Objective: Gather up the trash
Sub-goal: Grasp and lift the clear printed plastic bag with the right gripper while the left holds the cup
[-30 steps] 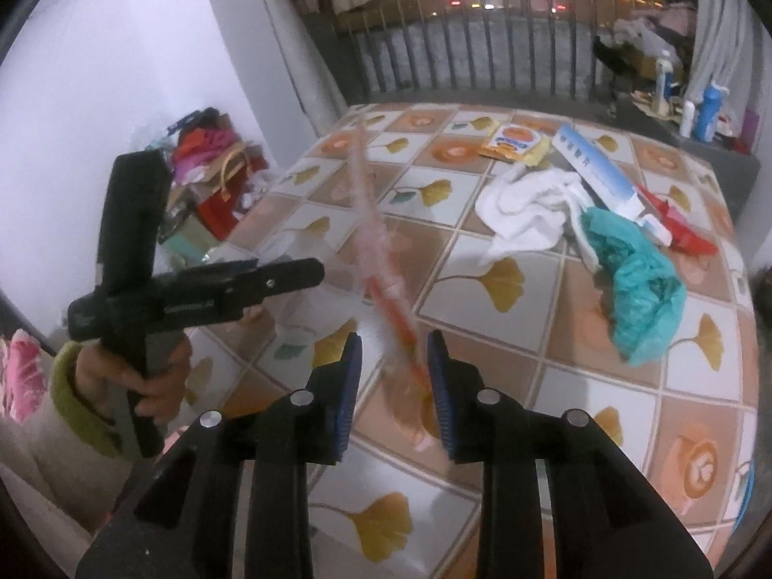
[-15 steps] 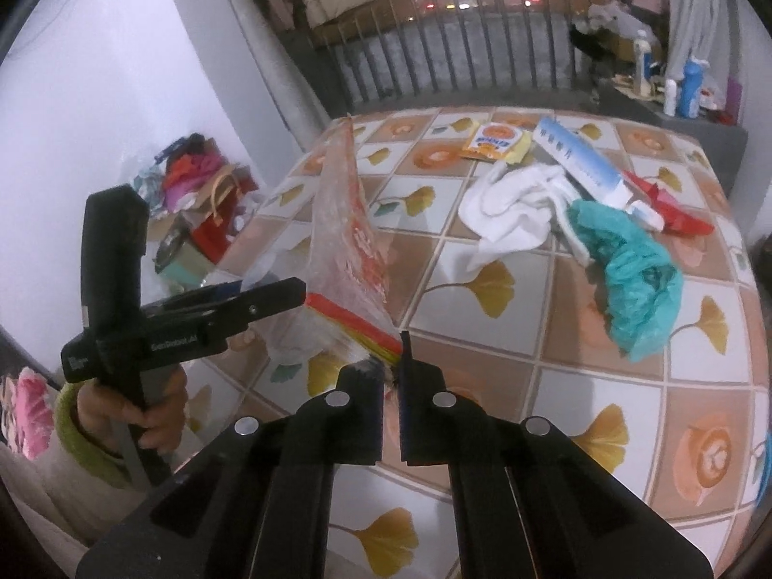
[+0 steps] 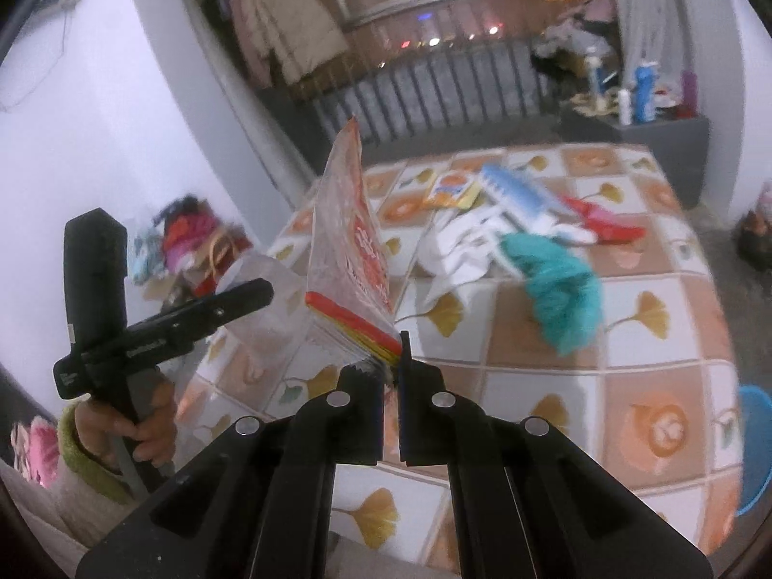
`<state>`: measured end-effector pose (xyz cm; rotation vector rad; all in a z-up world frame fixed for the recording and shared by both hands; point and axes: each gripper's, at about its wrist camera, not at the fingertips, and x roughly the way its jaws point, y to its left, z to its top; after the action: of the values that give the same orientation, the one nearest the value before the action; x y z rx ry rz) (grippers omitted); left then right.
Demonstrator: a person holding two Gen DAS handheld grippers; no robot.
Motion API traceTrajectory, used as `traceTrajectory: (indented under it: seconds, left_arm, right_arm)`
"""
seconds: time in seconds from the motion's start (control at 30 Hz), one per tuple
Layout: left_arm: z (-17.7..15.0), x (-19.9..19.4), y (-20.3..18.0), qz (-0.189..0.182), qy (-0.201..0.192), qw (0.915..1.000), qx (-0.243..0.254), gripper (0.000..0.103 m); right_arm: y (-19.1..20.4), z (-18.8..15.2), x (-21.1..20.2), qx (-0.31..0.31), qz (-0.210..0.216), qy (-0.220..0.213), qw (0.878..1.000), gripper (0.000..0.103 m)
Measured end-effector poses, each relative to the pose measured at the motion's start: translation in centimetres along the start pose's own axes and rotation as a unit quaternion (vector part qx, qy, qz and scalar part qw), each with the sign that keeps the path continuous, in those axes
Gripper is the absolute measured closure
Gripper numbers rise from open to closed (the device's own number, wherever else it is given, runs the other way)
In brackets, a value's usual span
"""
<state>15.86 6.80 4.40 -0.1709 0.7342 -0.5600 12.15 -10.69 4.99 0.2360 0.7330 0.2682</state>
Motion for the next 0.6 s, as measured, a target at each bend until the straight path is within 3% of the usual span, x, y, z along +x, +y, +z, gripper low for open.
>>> traceTrajectory:
  seconds: [0.17,0.3,0.5,0.6]
  left_arm:
    - [1.8,0.0,-5.4,-0.034,-0.010,0.9984,0.044,0.036]
    - [3.1,1.8,-10.9,-0.080,-0.001,0.9937,0.079,0.036]
    - [3.7,7.0,-19.6,-0.143,0.053,0.9809,0.121,0.036]
    - [3.6,10.6,-24.3,-0.175,0.094,0.9708,0.134,0.036]
  right_arm:
    - [-3.4,-0.7,-5.2,0.037,-0.024,-0.052,0.998,0.100]
    - [-7.4,-2.2,-9.6,0.079,-0.074,-0.089,0.990,0.100]
    - [-14.3,-5.7,-16.1,0.158,-0.173,-0.131,0.963,0.100]
    - [-18.3,-8.0,-18.6,0.209,-0.220,-0.139,0.943,0.100]
